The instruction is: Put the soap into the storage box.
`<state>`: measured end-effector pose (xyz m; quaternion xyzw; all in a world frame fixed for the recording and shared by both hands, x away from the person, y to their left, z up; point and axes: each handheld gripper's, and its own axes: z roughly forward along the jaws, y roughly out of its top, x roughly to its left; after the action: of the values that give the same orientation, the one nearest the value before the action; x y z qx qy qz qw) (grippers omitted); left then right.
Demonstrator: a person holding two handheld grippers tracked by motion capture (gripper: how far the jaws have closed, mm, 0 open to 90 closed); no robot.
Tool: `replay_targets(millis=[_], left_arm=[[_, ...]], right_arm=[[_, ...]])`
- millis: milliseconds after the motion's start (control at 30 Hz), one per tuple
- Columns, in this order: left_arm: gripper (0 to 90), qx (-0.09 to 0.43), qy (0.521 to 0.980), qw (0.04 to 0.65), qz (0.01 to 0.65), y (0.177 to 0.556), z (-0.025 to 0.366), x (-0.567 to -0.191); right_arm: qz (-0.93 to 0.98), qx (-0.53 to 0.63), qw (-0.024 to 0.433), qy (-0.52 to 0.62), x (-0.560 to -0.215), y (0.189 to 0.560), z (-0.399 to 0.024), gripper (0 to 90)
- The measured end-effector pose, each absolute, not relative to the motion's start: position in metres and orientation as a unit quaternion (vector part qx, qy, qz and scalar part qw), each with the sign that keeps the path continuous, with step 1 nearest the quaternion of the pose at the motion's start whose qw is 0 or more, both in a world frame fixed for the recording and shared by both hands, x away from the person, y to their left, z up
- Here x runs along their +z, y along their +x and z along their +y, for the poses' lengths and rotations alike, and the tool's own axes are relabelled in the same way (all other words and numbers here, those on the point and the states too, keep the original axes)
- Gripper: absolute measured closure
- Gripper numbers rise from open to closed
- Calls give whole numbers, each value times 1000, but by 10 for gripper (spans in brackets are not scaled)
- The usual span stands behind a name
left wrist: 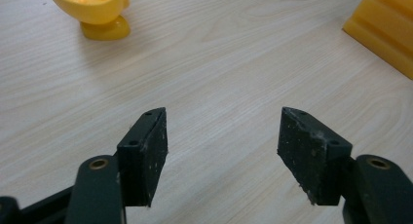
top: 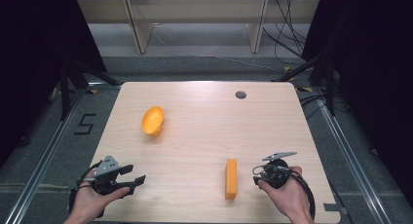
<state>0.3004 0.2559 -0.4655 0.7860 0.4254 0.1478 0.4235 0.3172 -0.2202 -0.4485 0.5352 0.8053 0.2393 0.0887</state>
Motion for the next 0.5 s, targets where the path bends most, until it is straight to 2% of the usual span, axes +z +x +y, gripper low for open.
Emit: replay_targets(millis=[200,233,333,433,500], left_arm=[[329,142,794,410,427,301,256,-467],[329,139,796,410,423,301,257,-467],[330,134,793,411,429,299,255,-467],[330,131,793,414,428,299,255,-468],[331,130,801,404,422,299,256,-468]], right_arm=[[802,232,69,546,-449,317,-219,636],[785,216,50,578,-445,316,-215,616],[783,204,54,585,-445,317,-215,613],[780,209,38,589,-441,318,-212,597],[773,196,40,603,-430,322,-207,553]])
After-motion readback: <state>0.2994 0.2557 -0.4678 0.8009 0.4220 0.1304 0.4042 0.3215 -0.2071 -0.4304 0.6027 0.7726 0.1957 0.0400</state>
